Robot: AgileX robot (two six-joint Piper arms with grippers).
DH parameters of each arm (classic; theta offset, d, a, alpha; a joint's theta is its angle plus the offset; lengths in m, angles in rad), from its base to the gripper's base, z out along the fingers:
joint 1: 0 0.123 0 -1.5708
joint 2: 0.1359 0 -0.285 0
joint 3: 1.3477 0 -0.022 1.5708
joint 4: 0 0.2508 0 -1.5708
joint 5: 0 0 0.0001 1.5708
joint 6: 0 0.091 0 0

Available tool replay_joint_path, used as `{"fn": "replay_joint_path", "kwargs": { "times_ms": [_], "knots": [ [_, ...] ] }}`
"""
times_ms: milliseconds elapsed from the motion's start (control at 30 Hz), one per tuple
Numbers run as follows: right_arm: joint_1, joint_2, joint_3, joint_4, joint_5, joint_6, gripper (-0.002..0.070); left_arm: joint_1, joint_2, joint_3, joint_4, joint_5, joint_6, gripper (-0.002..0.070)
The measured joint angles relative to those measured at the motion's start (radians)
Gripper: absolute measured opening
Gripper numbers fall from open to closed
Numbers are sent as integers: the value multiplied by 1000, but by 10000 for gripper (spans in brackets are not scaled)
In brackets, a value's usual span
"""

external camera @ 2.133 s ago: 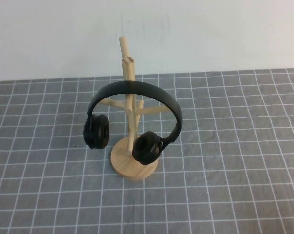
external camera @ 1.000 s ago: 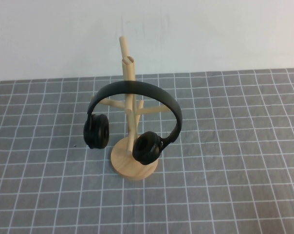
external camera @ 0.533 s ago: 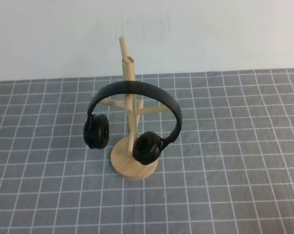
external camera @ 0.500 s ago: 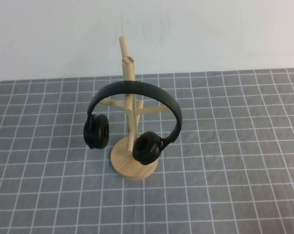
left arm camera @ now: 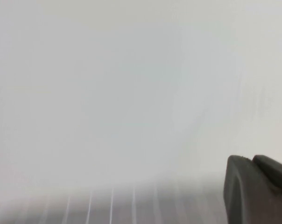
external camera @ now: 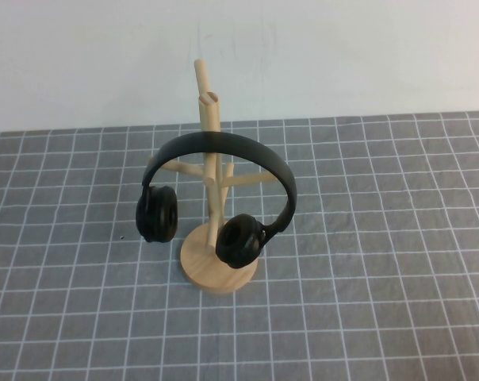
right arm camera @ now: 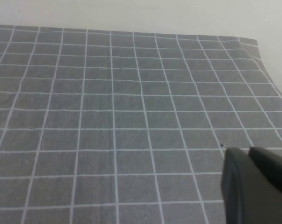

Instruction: Take out the headphones from the headphone stand

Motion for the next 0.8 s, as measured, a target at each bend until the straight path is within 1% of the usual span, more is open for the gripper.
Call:
{"fn": "replay_joint_path", "kwargs": {
  "times_ms": [133,233,400,500,567,600,667,800],
  "knots": [
    [0,0,0,0,0,9,-8,0,0,0,4,-310,0,-6],
    [0,0,0,0,0,13,-8,0,0,0,7,-507,0,-6],
    [0,0,0,0,0,19,-8,0,0,0,15,-770,0,-6],
    [0,0,0,0,0,21,-8,0,0,0,14,-861,0,-6],
    [0,0,0,0,0,21,-8,0,0,0,3,-832,-13,-6],
    [0,0,0,0,0,21,-8,0,0,-7,-5,-780,-24,-6],
    [0,0,0,0,0,21,-8,0,0,-49,-13,-623,-38,-6],
    [0,0,0,0,0,21,-8,0,14,-246,-25,-214,-45,-6]
  ]
}}
